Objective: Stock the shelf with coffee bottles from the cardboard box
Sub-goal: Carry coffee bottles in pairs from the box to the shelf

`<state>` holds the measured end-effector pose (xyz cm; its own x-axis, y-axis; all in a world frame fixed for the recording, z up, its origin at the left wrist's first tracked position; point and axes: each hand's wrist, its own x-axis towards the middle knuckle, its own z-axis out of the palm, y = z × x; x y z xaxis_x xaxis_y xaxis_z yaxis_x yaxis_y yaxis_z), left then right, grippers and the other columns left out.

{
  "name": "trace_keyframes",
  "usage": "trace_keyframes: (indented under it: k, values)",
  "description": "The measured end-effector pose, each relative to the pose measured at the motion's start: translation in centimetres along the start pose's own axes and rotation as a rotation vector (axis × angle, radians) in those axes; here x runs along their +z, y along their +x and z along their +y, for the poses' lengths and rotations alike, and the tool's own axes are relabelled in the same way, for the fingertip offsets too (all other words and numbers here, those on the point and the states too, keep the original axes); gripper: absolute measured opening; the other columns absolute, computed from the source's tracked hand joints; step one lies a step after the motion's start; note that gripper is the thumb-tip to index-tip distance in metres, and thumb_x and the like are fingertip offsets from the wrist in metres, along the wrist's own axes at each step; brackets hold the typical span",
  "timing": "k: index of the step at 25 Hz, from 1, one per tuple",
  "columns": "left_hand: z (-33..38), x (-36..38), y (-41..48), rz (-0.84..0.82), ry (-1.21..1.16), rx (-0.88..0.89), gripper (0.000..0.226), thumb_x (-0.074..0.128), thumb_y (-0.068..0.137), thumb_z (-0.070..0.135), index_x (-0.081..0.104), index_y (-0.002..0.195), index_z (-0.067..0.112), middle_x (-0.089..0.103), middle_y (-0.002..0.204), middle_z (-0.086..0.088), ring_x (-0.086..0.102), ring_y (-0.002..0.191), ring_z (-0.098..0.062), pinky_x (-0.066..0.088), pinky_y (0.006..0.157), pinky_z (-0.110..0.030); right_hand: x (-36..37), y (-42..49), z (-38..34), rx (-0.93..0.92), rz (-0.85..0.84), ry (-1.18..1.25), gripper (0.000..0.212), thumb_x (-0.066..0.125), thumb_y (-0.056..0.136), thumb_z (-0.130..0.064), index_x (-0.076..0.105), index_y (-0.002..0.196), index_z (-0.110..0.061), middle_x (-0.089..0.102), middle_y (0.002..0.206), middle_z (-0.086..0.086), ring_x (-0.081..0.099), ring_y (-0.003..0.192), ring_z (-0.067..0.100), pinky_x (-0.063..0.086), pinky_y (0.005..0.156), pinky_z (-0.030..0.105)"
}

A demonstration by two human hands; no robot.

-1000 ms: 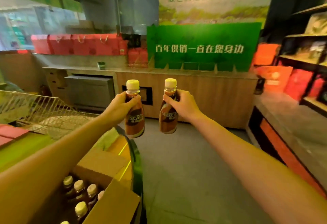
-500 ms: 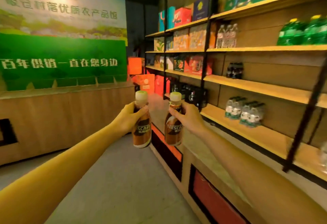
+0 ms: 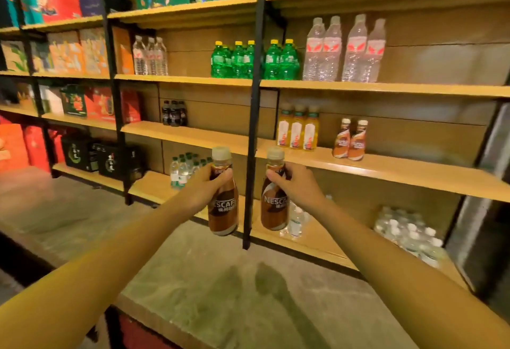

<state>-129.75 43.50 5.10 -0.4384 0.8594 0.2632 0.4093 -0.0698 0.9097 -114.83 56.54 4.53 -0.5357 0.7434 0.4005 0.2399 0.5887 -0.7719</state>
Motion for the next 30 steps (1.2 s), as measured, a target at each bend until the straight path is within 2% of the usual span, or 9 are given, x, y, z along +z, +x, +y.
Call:
trace_keyframes:
  k: [4,7,9,16,19,21,22,25,30]
  values:
    - [1.5,9.7,6.0,-0.176,-0.047,0.076,0.016,0.046,0.095,0.028,0.048,0.108,0.017,0.055,0.088,0.011,0.053,0.083,-0.005,0.039,0.067,-0.015,-7.9,0.8,6.0,0.089,0.140,-0.055,0.021,0.060,0.090,-0.031,0.063,0.100,-0.013,0.067,0.101,0.004,0.062,0.098,0.018,0.045,0.078,0.029]
    - [2.0,15.5,10.3,-0.309,-0.065,0.113,0.015,0.046,0.095,0.027,0.047,0.108,0.020,0.055,0.089,0.012,0.052,0.080,0.001,0.039,0.064,-0.013,-12.3,1.7,9.7,0.135,0.232,-0.108,0.021,0.060,0.090,-0.030,0.064,0.097,-0.010,0.068,0.097,0.006,0.063,0.095,0.021,0.049,0.080,0.038]
    - [2.5,18.6,13.1,-0.377,-0.090,0.143,0.012,0.046,0.096,0.025,0.044,0.107,0.023,0.053,0.088,0.014,0.050,0.079,0.003,0.039,0.063,-0.013,-14.8,2.6,11.7,0.158,0.274,-0.143,0.022,0.059,0.090,-0.031,0.064,0.097,-0.010,0.068,0.094,0.006,0.064,0.092,0.020,0.051,0.083,0.039]
    - [4.6,26.7,23.7,-0.563,-0.115,0.317,0.017,0.047,0.095,0.024,0.047,0.111,0.022,0.057,0.096,0.011,0.054,0.095,-0.010,0.043,0.080,-0.023,-21.9,8.1,16.8,0.251,0.453,-0.191,0.028,0.057,0.091,-0.032,0.061,0.107,-0.009,0.067,0.104,0.007,0.063,0.099,0.020,0.051,0.090,0.038]
    - [6.0,29.5,27.2,-0.601,-0.118,0.334,0.015,0.046,0.096,0.024,0.047,0.111,0.021,0.055,0.097,0.009,0.052,0.101,-0.013,0.042,0.078,-0.020,-24.5,10.5,18.5,0.286,0.510,-0.208,0.033,0.055,0.091,-0.033,0.059,0.114,-0.008,0.066,0.110,0.007,0.061,0.103,0.020,0.050,0.090,0.036]
    - [6.8,31.3,28.9,-0.613,-0.092,0.357,0.017,0.044,0.097,0.024,0.043,0.113,0.023,0.050,0.098,0.010,0.050,0.098,-0.008,0.041,0.072,-0.013,-26.1,11.9,19.9,0.285,0.526,-0.220,0.032,0.055,0.091,-0.033,0.060,0.112,-0.008,0.066,0.106,0.006,0.062,0.102,0.020,0.051,0.090,0.036]
    - [7.0,32.1,29.8,-0.620,-0.107,0.357,0.019,0.044,0.096,0.024,0.043,0.115,0.023,0.050,0.099,0.009,0.050,0.098,-0.008,0.041,0.074,-0.014,-26.9,12.7,20.6,0.288,0.539,-0.224,0.032,0.055,0.091,-0.034,0.060,0.111,-0.009,0.066,0.104,0.005,0.062,0.101,0.021,0.051,0.090,0.036]
    - [7.7,35.0,32.4,-0.627,-0.130,0.327,0.031,0.045,0.096,0.025,0.046,0.124,0.013,0.052,0.106,0.001,0.051,0.104,-0.015,0.039,0.087,-0.027,-29.1,15.0,22.6,0.286,0.570,-0.228,0.032,0.056,0.091,-0.035,0.060,0.109,-0.009,0.067,0.106,0.006,0.063,0.102,0.022,0.051,0.087,0.034]
    - [9.0,39.6,36.6,-0.575,-0.154,0.283,0.030,0.045,0.096,0.028,0.046,0.122,0.012,0.053,0.106,-0.001,0.051,0.102,-0.016,0.039,0.087,-0.029,-32.4,18.8,25.7,0.267,0.564,-0.225,0.034,0.056,0.091,-0.032,0.058,0.115,-0.008,0.065,0.114,0.010,0.062,0.105,0.023,0.048,0.087,0.032]
